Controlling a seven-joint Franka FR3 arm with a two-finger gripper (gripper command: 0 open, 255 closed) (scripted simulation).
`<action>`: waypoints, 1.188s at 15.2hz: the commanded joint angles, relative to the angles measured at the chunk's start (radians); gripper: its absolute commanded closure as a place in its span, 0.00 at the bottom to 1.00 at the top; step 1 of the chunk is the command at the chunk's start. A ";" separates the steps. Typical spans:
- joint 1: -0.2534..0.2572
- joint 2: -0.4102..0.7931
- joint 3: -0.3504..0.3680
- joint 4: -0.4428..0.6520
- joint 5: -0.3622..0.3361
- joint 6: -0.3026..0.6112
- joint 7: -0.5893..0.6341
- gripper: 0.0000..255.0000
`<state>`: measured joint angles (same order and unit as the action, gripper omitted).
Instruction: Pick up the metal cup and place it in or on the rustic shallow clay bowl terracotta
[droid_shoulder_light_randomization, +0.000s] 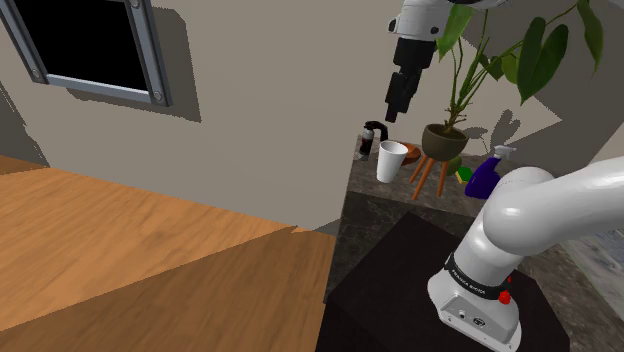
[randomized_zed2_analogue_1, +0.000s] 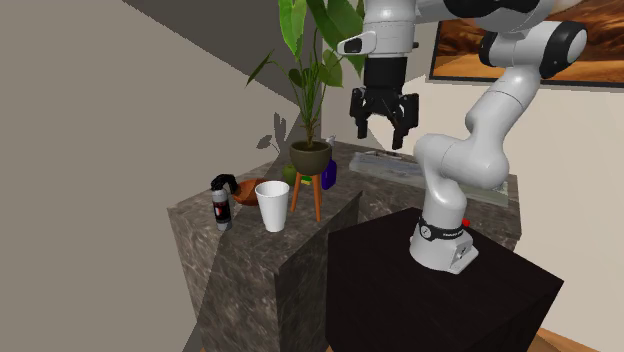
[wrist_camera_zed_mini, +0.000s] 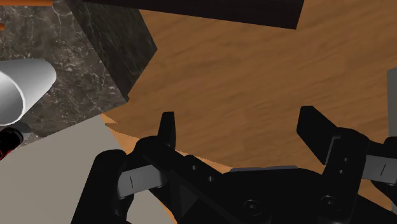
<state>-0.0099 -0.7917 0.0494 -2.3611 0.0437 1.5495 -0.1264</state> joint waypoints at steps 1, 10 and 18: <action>0.000 0.000 0.000 0.000 0.000 0.000 0.000 0.00; -0.069 0.053 -0.126 -0.166 -0.127 0.255 -0.144 0.00; -0.135 0.207 -0.250 -0.225 -0.226 0.513 -0.261 0.00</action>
<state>-0.1383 -0.6039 -0.1868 -2.5817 -0.1719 2.0304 -0.3742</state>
